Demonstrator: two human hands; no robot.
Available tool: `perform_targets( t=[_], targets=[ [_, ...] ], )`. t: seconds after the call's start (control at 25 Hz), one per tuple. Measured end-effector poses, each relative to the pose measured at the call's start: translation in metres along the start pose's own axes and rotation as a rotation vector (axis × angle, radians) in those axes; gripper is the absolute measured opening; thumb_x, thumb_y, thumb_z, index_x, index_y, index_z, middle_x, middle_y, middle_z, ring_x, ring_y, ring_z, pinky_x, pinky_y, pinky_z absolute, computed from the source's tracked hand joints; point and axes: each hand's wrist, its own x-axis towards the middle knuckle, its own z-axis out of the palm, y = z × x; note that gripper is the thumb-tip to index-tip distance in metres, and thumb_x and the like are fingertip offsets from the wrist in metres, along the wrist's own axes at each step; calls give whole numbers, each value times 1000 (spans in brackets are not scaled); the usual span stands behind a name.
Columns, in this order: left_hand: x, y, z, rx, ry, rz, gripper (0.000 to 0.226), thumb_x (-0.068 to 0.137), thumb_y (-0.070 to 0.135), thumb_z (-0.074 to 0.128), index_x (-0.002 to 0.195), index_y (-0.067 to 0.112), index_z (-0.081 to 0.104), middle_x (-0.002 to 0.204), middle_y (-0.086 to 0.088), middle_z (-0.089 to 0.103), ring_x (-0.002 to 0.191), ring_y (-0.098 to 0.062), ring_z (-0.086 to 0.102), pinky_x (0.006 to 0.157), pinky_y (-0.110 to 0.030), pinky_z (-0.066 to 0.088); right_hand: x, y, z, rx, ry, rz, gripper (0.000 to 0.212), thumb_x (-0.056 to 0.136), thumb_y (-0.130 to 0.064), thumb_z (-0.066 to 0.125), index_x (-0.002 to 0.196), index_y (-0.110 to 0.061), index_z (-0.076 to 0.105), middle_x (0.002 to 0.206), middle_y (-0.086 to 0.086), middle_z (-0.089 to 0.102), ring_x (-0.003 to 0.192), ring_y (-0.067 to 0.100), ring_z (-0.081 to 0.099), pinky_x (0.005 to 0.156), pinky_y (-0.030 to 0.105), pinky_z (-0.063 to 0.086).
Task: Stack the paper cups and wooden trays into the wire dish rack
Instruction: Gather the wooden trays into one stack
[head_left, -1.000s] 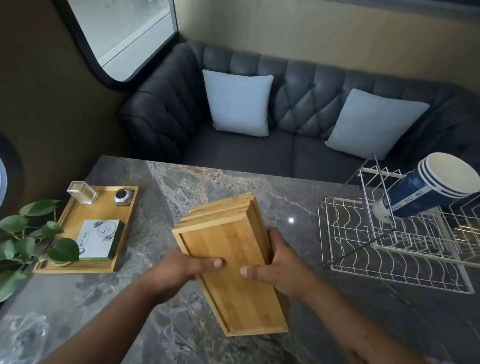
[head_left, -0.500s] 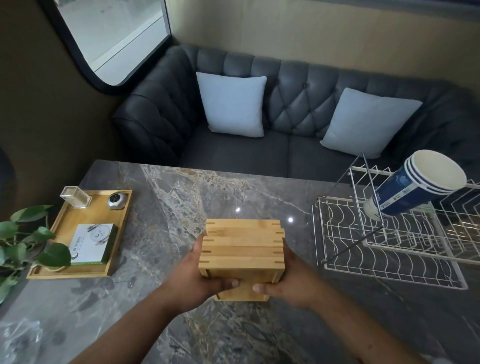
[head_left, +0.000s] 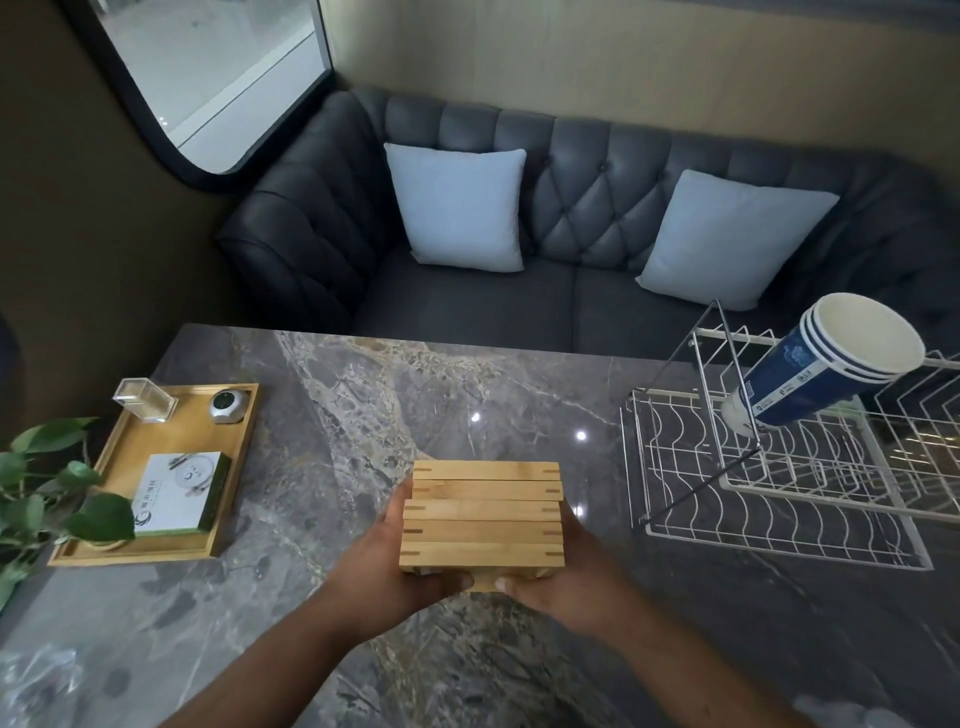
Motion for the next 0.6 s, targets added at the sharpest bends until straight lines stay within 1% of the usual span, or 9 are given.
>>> perform_targets(
  t=[0.08, 0.16, 0.24, 0.28, 0.32, 0.4, 0.44, 0.52, 0.6],
  targets=[
    [2, 0, -5, -16, -80, 13, 112, 60, 62, 91, 150, 39, 28, 132, 34, 55, 115, 10, 60, 93, -24, 53, -2, -3, -2, 51, -9, -29, 94, 65, -38, 91, 137, -54, 33, 127, -32, 61, 112, -14, 61, 79, 1, 50],
    [3, -1, -8, -17, -123, 22, 117, 59, 61, 92, 152, 37, 24, 133, 32, 56, 115, 8, 62, 93, -24, 55, -4, -3, -3, 82, 7, -58, 97, 65, -32, 93, 141, -45, 34, 127, -24, 65, 112, -6, 66, 84, 9, 54],
    [4, -2, -8, -9, -117, 18, 116, 60, 60, 91, 152, 39, 24, 134, 31, 55, 117, 7, 61, 94, -25, 55, -6, -6, -4, 67, 15, -29, 97, 63, -38, 92, 140, -48, 34, 125, -25, 66, 110, -7, 66, 90, 22, 59],
    [4, -2, -7, -4, -109, 15, 113, 62, 59, 90, 151, 42, 23, 133, 31, 55, 117, 8, 60, 93, -23, 55, -7, -9, -5, 38, 20, -6, 97, 61, -44, 91, 138, -52, 33, 124, -27, 65, 109, -11, 65, 89, 25, 59],
    [4, -3, -7, 10, -103, 18, 109, 64, 59, 89, 149, 45, 22, 132, 33, 53, 116, 10, 59, 91, -19, 54, -7, -9, -6, -5, 27, 5, 95, 59, -50, 89, 134, -57, 31, 123, -30, 64, 107, -16, 62, 86, 20, 57],
    [6, -4, -8, 44, -104, 32, 106, 65, 57, 87, 146, 48, 20, 131, 38, 50, 114, 14, 58, 87, -10, 49, -5, -9, -7, -98, 36, 7, 95, 54, -60, 87, 126, -67, 26, 119, -37, 59, 107, -26, 53, 78, 6, 46],
    [7, -4, -8, 51, -106, 32, 105, 66, 56, 87, 145, 49, 19, 130, 39, 48, 113, 15, 57, 85, -8, 47, -4, -9, -8, -122, 38, 8, 96, 52, -63, 86, 125, -69, 24, 119, -40, 57, 107, -29, 50, 76, 4, 42],
    [7, -6, -8, 59, -106, 25, 104, 66, 55, 87, 145, 49, 19, 129, 42, 49, 112, 16, 57, 84, -8, 47, -3, -6, -7, -137, 44, 2, 98, 50, -66, 86, 129, -67, 26, 122, -46, 52, 107, -30, 49, 77, 4, 41],
    [6, -7, -7, 74, -100, 25, 103, 66, 55, 86, 143, 53, 18, 127, 44, 51, 109, 17, 58, 80, -5, 46, -3, 0, -2, -151, 38, 21, 99, 50, -66, 85, 133, -62, 32, 123, -46, 52, 103, -27, 54, 81, 12, 47]
  ],
)
